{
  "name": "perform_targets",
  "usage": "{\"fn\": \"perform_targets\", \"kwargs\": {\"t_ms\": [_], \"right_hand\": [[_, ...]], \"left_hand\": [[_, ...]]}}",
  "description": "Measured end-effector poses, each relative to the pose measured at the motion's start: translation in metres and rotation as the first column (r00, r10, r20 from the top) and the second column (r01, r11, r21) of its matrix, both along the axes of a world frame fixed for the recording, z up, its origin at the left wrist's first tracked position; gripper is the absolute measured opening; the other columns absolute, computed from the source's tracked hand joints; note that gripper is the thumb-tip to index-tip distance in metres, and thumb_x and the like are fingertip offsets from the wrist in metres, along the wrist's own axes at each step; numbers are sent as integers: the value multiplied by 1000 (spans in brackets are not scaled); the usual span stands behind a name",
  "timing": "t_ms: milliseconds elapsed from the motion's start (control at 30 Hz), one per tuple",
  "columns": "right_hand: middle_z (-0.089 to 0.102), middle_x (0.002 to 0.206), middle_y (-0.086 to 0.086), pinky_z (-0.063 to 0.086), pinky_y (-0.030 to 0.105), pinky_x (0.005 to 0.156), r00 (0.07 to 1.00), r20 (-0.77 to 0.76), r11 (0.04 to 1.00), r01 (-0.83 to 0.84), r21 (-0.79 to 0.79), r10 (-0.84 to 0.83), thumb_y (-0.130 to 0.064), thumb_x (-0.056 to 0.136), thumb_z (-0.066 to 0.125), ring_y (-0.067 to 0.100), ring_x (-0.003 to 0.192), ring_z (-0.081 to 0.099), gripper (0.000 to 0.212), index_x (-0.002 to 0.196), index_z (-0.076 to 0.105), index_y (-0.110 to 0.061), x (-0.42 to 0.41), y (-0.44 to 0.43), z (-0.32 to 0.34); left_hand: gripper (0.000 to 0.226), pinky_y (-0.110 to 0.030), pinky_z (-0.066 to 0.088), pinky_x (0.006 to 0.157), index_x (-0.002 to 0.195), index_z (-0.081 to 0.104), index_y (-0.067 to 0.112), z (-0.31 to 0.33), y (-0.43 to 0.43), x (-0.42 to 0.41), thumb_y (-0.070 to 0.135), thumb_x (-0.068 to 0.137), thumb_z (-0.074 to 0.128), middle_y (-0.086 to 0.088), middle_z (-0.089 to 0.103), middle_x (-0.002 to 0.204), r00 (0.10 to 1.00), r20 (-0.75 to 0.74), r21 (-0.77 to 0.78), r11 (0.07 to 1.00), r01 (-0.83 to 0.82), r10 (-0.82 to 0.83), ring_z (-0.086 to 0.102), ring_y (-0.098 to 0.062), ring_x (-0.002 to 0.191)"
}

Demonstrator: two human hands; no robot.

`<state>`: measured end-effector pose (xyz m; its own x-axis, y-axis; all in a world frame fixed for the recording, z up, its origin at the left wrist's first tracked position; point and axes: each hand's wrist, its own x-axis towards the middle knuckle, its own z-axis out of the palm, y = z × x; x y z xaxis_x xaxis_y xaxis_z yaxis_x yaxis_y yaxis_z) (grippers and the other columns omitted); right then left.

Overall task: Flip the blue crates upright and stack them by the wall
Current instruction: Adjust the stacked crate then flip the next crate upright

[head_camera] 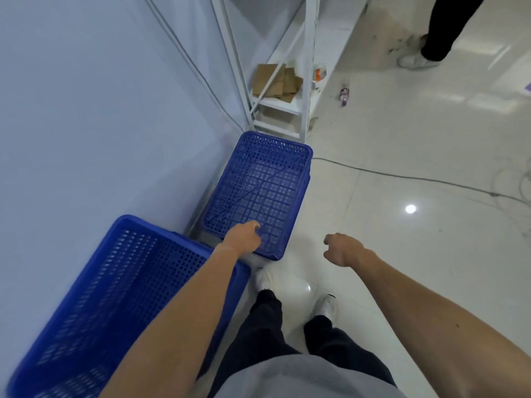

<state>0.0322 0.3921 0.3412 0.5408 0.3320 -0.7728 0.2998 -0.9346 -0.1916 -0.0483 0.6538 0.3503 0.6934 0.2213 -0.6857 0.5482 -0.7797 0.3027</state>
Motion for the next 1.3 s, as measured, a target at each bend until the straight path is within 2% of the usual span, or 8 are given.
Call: {"fn": "perform_targets", "kwargs": {"t_ms": [167,267,333,567,700,867,1033,1300], "right_hand": [[50,143,10,42,35,103,997,-55,998,45,-41,-47,-24,95,45,28,129,50,47,141,48,-12,23,35,-39],[53,140,10,41,33,102,991,-76,992,107,-64,-111,-23,95,46,28,127,51,44,138,51,-13,39,69,-76],[53,140,7,40,32,102,985,-102,989,133,-71,-140,-24,96,47,26,128,51,43,138,52,-17,44,88,-97],[57,137,6,42,33,99,959,-160,967,211,-144,-233,-28,98,45,27,124,53,42,139,49,-19,82,155,-215],[56,137,15,43,34,94,923,-158,932,329,-155,-352,-31,97,48,33,122,55,52,144,37,-11,105,181,-283],[56,136,22,43,40,95,838,-12,836,543,-78,-546,-32,98,50,40,121,55,61,146,29,-1,131,193,-364],[58,124,30,42,43,88,749,30,749,662,-27,-662,-22,101,37,45,108,57,35,129,41,-1,137,203,-399],[61,122,20,39,35,77,629,98,636,766,94,-771,-29,102,41,38,96,57,35,129,45,-7,151,205,-418]], "left_hand": [[43,-38,50,93,139,51,18,-39,63,61,28,97,47,-2,58,129,956,13,-196,939,-283,291,59,-20,106],[41,-32,50,72,137,51,20,-78,106,98,31,98,46,9,57,101,962,-26,-188,944,-273,273,57,-10,78],[41,-38,52,72,137,50,19,-102,129,112,32,99,44,8,58,95,978,-61,-156,966,-206,199,58,-14,74],[45,-37,46,92,141,46,14,-234,223,153,31,100,44,-12,53,139,998,-46,-4,999,-43,42,57,-26,110],[65,-45,37,111,156,19,15,-303,269,154,38,100,44,-13,17,162,993,-87,77,995,-67,74,35,-33,140],[80,-47,28,117,156,-2,12,-377,300,148,42,99,45,-14,4,164,976,-101,153,973,-175,191,19,-36,147],[79,-47,19,119,155,-5,6,-408,291,144,45,101,40,-15,7,163,949,-3,170,936,-310,315,12,-34,149],[67,-53,35,112,155,11,10,-426,313,163,37,103,42,-17,28,157,878,4,41,877,-478,479,36,-38,139]]}}
